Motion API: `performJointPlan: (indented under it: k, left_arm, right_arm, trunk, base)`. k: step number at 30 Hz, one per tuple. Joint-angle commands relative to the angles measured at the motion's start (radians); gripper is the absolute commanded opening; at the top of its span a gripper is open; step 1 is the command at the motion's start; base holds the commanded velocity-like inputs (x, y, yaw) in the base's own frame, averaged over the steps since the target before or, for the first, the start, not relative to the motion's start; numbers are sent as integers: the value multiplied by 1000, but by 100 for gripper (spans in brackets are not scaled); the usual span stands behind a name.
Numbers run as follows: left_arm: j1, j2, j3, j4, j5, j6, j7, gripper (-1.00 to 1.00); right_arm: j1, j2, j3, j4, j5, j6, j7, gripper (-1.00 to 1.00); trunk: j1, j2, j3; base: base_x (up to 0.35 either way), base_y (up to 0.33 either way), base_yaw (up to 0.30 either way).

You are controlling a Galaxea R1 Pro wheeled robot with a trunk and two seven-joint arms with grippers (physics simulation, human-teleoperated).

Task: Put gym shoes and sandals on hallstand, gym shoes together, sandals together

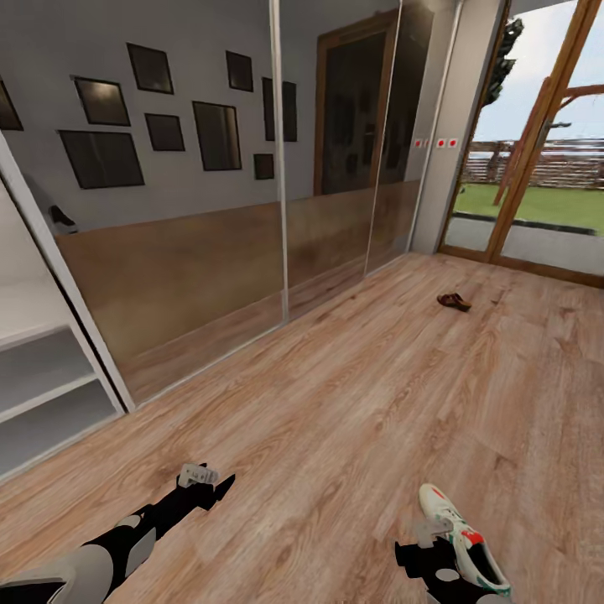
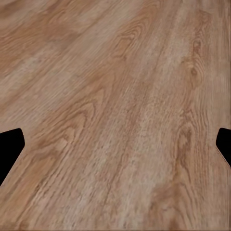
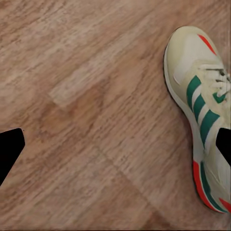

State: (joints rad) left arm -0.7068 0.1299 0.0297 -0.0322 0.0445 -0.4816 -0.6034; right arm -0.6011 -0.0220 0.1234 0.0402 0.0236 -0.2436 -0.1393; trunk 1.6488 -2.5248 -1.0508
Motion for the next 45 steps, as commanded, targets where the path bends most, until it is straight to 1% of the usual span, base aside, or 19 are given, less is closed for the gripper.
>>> performJointPlan:
  k: [1, 33, 45]
  left_arm:
    - [0, 0, 2, 1, 5, 0, -7, 100]
    - [-1, 0, 2, 0, 5, 0, -7, 100]
    - [0, 0, 2, 0, 5, 0, -7, 100]
  right_arm:
    - [-2, 0, 7, 4, 3, -5, -5, 100]
    - [-2, 0, 7, 4, 3, -5, -5, 100]
    - [-2, 0, 7, 4, 3, -5, -5, 100]
  trunk:
    - [0, 0, -1]
    - [0, 0, -1]
    - [0, 0, -1]
  base:
    - [-1, 0, -296]
    - [1, 0, -298]
    - [248, 0, -69]
